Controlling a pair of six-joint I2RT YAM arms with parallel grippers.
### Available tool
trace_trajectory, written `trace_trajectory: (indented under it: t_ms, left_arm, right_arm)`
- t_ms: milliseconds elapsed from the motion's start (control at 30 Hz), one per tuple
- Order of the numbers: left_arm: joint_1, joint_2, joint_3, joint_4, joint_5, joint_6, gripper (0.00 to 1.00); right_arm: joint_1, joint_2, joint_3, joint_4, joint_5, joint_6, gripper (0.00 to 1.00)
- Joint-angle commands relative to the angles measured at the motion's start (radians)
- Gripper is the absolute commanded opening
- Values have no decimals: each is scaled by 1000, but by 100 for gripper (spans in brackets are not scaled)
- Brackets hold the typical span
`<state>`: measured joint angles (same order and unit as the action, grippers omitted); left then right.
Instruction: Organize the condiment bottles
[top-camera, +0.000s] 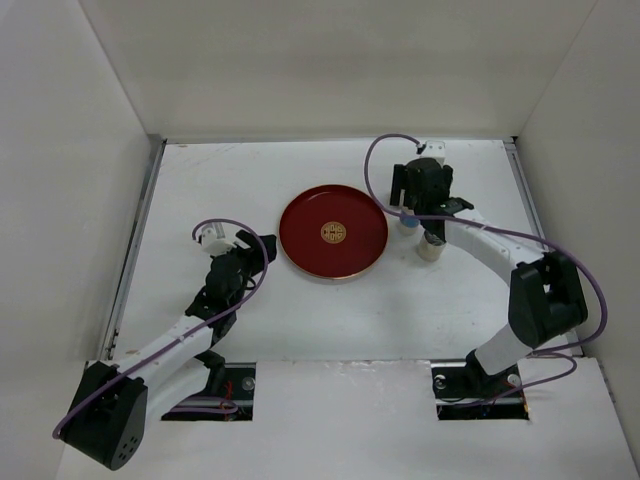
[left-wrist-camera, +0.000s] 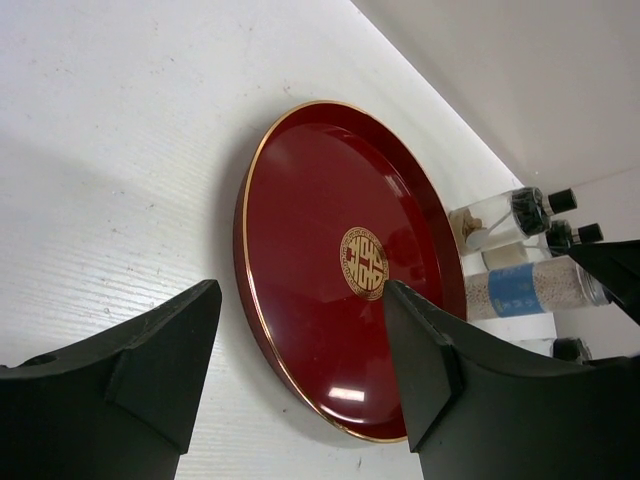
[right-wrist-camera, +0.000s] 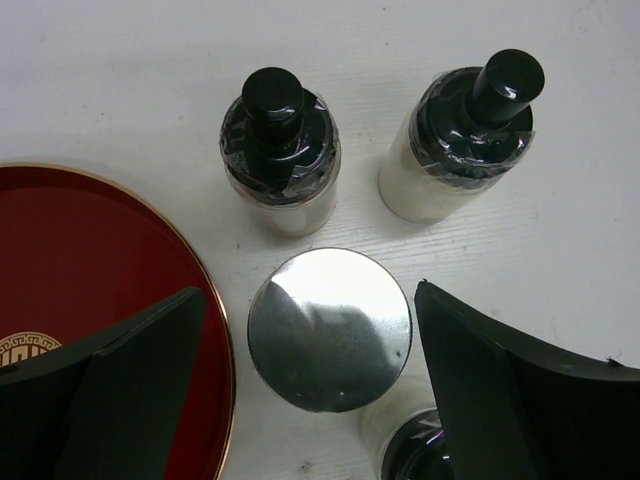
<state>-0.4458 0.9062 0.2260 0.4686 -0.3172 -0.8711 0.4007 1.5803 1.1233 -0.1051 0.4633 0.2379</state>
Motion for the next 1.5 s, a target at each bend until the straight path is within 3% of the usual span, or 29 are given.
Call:
trace_trajectory:
  t_ms: [0,167,300,400,567,700,967,1200,1467]
  left_arm:
    - [-4,-13,-11,61,-6,12,64]
    - [6,-16,-11,61,7,12,64]
    - [15,-21,-13,59,13,6,64]
    - [12,-32,-17,61,4,11,64]
    - [14,-21,-13,61,4,9,64]
    - [22,-1,-10,62,17,-5,64]
    - [109,-3,-47,68,64,-77,64]
    - [114,28,-45,84,84,-86,64]
    - [92,52,-42,99,78,-85,64]
  right_arm:
    - [-16,3,46,-1,14,17,91]
    - [-18,21,50,-4,6,12,79]
    - [-21,12,61,-15,15,24,59]
    - [-17,-52,63,14,43,27,53]
    - [46,-177,104,62,87,-1,52]
    - [147,-148,180,48,104,-32,52]
    - [327,125,415,84,106,-38,51]
    - [373,404,674,62,101,-77,51]
    - [385,530,728,73,121,-80,57]
